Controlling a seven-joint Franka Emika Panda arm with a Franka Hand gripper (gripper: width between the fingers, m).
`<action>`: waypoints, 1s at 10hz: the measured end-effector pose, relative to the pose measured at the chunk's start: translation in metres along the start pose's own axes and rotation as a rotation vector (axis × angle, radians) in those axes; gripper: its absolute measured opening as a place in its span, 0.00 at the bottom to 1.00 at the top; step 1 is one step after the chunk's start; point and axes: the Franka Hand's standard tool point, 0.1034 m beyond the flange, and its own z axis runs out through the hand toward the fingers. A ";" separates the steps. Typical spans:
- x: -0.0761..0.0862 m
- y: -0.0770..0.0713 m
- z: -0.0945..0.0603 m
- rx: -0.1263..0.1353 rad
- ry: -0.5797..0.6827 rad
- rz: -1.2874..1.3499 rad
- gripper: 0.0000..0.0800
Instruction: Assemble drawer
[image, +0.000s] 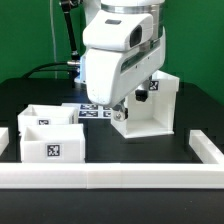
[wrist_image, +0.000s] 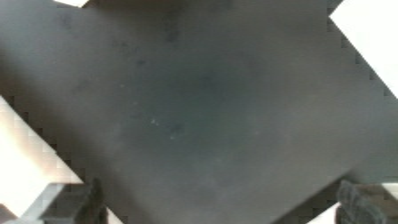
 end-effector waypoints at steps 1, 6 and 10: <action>0.000 0.000 0.000 0.001 0.000 0.000 0.81; -0.001 0.000 0.000 -0.001 0.000 0.001 0.81; -0.012 -0.047 -0.017 -0.060 0.020 0.195 0.81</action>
Offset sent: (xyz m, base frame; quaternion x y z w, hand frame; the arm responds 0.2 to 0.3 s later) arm 0.0000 0.0000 0.0000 0.0000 0.0000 0.0000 1.0000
